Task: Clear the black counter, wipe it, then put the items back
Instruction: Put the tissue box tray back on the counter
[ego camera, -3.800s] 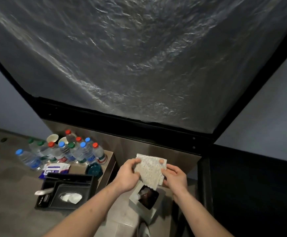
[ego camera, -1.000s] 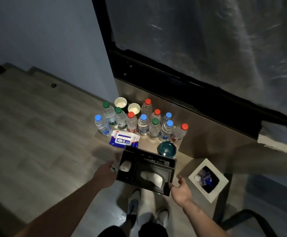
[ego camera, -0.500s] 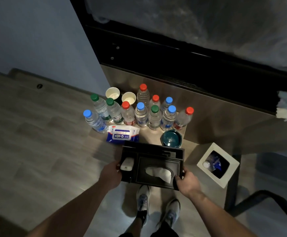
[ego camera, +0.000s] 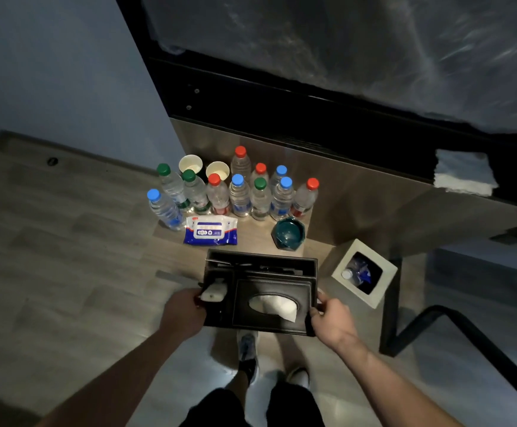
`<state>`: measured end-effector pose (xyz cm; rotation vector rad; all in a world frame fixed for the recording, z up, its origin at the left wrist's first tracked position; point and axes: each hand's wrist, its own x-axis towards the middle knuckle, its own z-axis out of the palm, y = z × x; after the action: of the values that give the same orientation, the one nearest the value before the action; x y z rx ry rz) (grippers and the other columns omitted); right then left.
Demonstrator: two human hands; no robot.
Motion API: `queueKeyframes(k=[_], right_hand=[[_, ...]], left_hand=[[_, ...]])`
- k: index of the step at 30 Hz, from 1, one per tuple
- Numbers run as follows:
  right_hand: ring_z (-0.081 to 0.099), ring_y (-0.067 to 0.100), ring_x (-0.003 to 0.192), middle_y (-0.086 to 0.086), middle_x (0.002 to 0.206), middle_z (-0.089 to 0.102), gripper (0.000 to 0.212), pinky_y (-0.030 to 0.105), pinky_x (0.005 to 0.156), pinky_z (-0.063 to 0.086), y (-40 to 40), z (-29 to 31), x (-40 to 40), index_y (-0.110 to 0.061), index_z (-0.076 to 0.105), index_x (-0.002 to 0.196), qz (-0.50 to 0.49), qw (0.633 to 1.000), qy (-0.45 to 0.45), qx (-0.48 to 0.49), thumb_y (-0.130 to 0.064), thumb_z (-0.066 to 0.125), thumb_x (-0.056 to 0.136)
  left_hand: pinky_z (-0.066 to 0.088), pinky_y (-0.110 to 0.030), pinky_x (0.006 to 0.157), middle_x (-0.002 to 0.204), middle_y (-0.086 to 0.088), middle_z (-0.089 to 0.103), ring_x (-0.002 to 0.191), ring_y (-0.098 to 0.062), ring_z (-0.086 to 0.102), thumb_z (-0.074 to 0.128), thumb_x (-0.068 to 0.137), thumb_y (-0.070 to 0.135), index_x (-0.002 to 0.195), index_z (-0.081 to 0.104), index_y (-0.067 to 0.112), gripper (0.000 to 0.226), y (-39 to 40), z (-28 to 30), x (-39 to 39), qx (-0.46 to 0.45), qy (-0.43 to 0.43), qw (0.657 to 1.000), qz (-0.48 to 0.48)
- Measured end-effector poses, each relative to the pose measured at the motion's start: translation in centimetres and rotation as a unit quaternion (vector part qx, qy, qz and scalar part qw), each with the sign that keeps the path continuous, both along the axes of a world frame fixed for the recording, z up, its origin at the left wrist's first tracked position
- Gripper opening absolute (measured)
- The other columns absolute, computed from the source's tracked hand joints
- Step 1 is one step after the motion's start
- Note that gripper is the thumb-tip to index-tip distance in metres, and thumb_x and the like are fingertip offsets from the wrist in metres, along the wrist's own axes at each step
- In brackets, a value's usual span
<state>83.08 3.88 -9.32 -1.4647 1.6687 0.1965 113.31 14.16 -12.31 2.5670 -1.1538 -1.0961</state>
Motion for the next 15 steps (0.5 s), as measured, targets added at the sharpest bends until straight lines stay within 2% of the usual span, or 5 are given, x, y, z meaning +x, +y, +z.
queueKeyframes(k=[5, 8, 10, 12, 15], right_hand=[[0.072, 0.023, 0.099, -0.002, 0.097, 0.078, 0.035, 0.019, 0.080, 0.046, 4.9, 5.3, -3.6, -0.035, 0.072, 0.120, -0.001, 1.000, -0.004, -0.006, -0.017, 0.058, 0.093], [0.069, 0.007, 0.083, -0.011, 0.086, 0.075, 0.034, 0.021, 0.077, 0.049, 7.2, 8.0, -6.5, -0.038, 0.073, 0.115, -0.017, 0.999, -0.023, -0.024, -0.017, 0.058, 0.093], [0.066, 0.002, 0.077, -0.014, 0.080, 0.073, 0.034, 0.020, 0.075, 0.047, 8.6, 9.8, -8.6, -0.039, 0.073, 0.113, -0.028, 0.998, -0.025, -0.044, -0.016, 0.059, 0.093], [0.069, 0.007, 0.082, -0.014, 0.077, 0.074, 0.032, 0.026, 0.081, 0.054, 10.0, 11.1, -11.1, -0.042, 0.072, 0.111, -0.046, 0.997, -0.024, -0.060, -0.020, 0.058, 0.093], [0.073, 0.007, 0.089, -0.018, 0.082, 0.077, 0.035, 0.032, 0.090, 0.058, 12.0, 13.0, -15.0, -0.045, 0.071, 0.117, -0.071, 0.994, -0.033, -0.081, -0.025, 0.058, 0.092]], left_hand=[[0.046, -0.029, 0.070, 0.094, -0.007, 0.078, 0.094, -0.031, 0.072, 0.067, 0.087, 0.017, 0.099, 0.081, 0.024, 0.020, 3.6, 6.5, -1.6, -0.020, -0.011, 0.998, -0.060], [0.042, -0.030, 0.060, 0.069, 0.000, 0.069, 0.075, -0.028, 0.066, 0.065, 0.087, 0.016, 0.076, 0.072, 0.023, 0.014, 4.9, 9.6, -3.5, -0.011, 0.000, 0.998, -0.069], [0.045, -0.029, 0.058, 0.060, 0.004, 0.066, 0.065, -0.018, 0.064, 0.066, 0.085, 0.017, 0.073, 0.068, 0.024, 0.013, 5.1, 11.3, -5.0, -0.016, 0.003, 0.996, -0.090], [0.050, -0.029, 0.061, 0.061, 0.009, 0.068, 0.063, -0.010, 0.065, 0.069, 0.083, 0.016, 0.079, 0.073, 0.031, 0.016, 4.9, 13.1, -6.8, -0.037, -0.002, 0.991, -0.126], [0.053, -0.031, 0.067, 0.063, 0.011, 0.069, 0.071, -0.015, 0.068, 0.070, 0.081, 0.017, 0.085, 0.077, 0.035, 0.019, 4.5, 16.0, -10.3, -0.072, -0.006, 0.984, -0.166]])
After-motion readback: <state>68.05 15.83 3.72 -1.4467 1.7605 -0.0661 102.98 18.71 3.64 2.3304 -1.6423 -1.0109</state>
